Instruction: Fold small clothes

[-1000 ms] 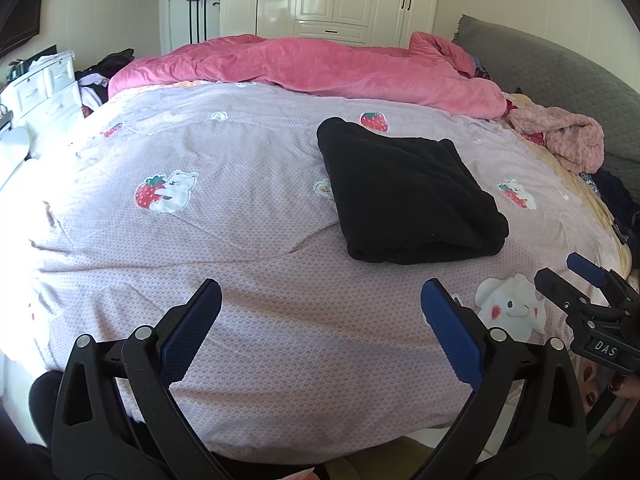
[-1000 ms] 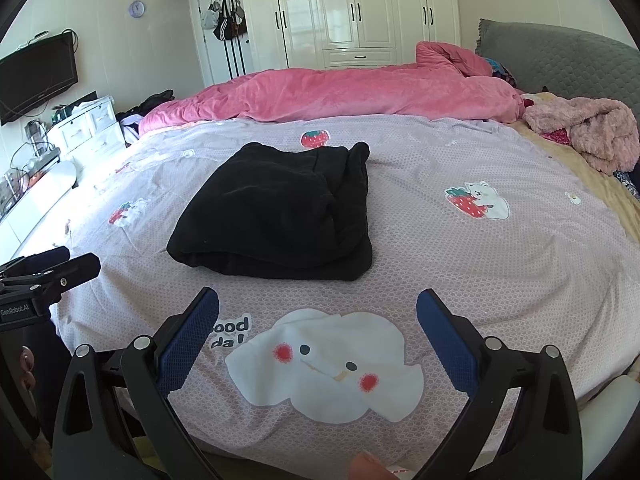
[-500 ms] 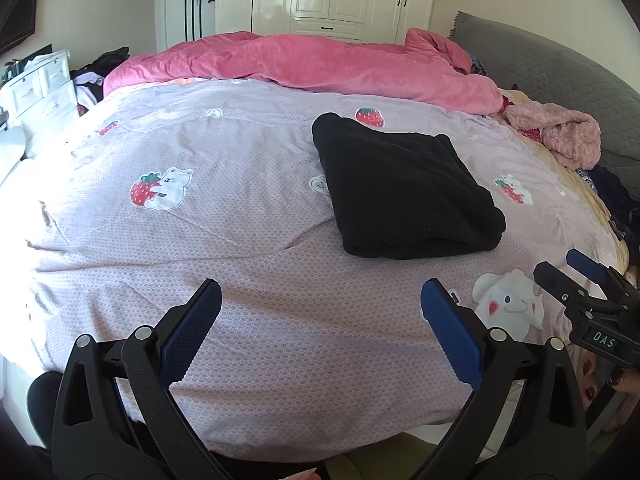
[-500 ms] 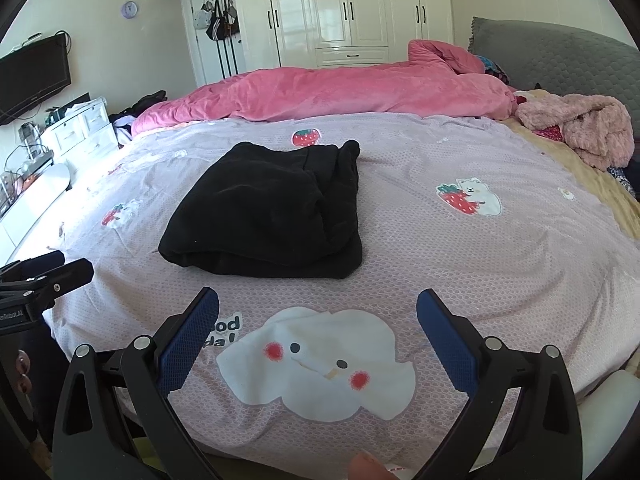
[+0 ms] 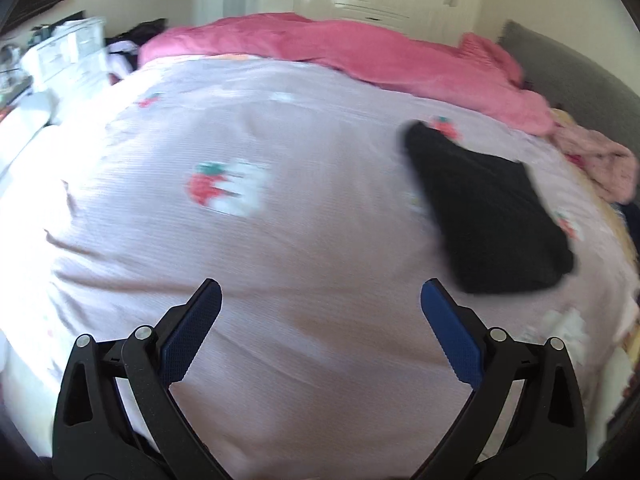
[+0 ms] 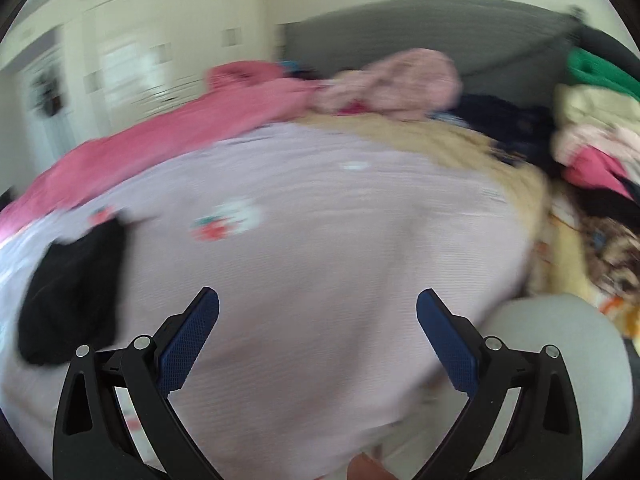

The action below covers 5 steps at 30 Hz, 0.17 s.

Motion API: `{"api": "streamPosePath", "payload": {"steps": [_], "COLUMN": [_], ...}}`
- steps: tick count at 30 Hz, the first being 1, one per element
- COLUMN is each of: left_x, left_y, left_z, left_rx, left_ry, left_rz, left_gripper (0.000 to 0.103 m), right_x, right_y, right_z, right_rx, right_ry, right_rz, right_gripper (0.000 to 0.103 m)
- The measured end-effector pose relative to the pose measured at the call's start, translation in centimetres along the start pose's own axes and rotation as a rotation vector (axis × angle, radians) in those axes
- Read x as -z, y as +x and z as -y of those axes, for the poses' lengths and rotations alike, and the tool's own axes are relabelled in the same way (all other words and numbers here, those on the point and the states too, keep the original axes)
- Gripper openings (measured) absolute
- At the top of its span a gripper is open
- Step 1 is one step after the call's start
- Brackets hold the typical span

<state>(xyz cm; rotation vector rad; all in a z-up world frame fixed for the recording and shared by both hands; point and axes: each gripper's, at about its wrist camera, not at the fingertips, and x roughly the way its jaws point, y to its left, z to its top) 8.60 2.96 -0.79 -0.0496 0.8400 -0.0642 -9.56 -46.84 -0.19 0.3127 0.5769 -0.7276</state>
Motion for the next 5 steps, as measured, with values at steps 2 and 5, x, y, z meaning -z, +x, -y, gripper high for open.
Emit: {"api": "streamPosePath", "payload": {"steps": [2, 5], "left_x": [-1.5, -4.0], "left_y": [1.2, 3.1], "left_z": [-3.7, -10.0], "left_rx": [-0.077, -0.232], "left_ry": [-0.035, -0.090], "left_rz": [0.003, 0.001], "left_gripper": [0.094, 0.094], "right_x": [-0.3, -0.2], "right_y": [1.8, 3.9], "right_z": [4.8, 12.9], "right_rx": [0.149, 0.428], "right_ry": [0.085, 0.205], "right_rz": [-0.028, -0.064], "right_gripper": [0.099, 0.099]}}
